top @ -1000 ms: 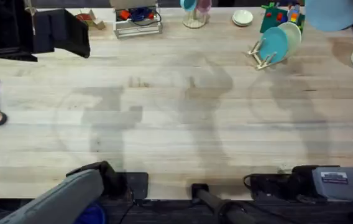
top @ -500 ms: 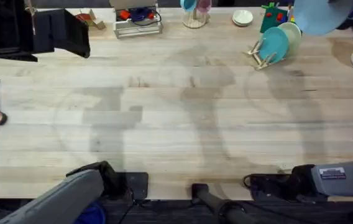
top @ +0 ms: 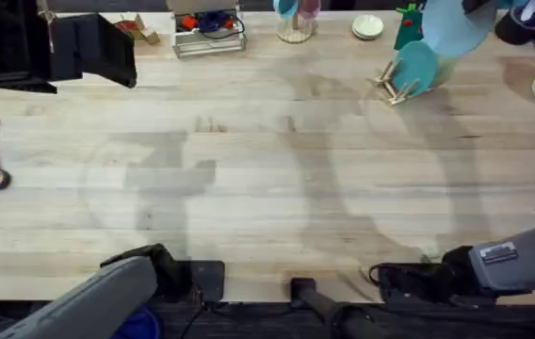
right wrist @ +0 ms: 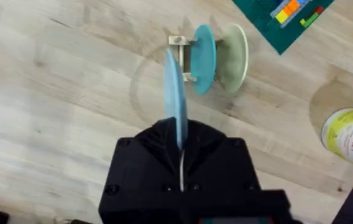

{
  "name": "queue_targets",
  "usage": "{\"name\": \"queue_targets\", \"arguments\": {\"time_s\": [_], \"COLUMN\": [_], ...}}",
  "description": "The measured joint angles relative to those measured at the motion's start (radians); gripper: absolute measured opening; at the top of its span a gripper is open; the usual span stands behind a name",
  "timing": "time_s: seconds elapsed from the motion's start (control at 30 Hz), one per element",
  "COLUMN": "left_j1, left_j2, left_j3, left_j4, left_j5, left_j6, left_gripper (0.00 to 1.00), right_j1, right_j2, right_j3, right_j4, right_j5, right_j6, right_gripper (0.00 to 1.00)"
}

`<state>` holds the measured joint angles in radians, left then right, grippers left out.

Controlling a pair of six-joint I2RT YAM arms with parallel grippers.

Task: Pick up the plates from the table one by one and place each into a slot on the dish rack.

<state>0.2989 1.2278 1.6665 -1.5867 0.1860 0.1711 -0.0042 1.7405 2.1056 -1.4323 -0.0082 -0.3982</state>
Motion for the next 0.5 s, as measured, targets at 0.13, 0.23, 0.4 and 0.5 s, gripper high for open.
{"name": "queue_targets", "arguments": {"time_s": [0.13, 0.23, 0.4, 0.5], "left_j1": [0.0, 0.0, 0.0, 0.0], "left_j2": [0.0, 0.0, 0.0, 0.0], "left_j3": [0.0, 0.0, 0.0, 0.0], "left_j4": [0.0, 0.0, 0.0, 0.0], "left_j5": [0.0, 0.0, 0.0, 0.0], "left_j6": [0.0, 0.0, 0.0, 0.0], "left_gripper": [0.995, 0.994, 0.994, 0.993], "right_j1": [0.0, -0.001, -0.013, -0.024], "right_j2": [0.013, 0.022, 0.048, 0.064], "right_j3": [0.0, 0.0, 0.0, 0.0], "right_j4": [0.012, 0.012, 0.016, 0.02], "right_j5": [0.0, 0.0, 0.0, 0.0], "right_j6": [-0.014, -0.029, -0.041, -0.051], "right_gripper": [0.03, 0.03, 0.03, 0.031]}}
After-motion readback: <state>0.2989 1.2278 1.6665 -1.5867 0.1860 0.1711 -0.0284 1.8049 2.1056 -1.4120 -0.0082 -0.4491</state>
